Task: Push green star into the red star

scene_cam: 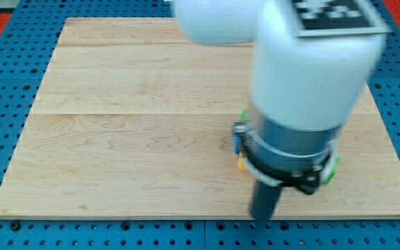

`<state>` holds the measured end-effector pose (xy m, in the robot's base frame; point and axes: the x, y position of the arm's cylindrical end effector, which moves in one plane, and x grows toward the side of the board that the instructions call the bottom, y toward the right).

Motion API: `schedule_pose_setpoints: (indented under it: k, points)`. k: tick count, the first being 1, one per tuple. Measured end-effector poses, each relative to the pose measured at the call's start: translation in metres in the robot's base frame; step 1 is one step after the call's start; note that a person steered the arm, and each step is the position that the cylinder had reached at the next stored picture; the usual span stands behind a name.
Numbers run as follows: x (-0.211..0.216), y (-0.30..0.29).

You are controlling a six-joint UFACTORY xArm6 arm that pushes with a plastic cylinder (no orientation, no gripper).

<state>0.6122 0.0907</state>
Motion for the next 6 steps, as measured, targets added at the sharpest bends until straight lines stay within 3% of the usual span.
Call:
schedule_pose_setpoints:
  k: [3,4,5,6]
  points:
    - [-0.038,0.125]
    - [-0.067,0.101]
    - [-0.078,0.024]
    - [-0.082,0.025]
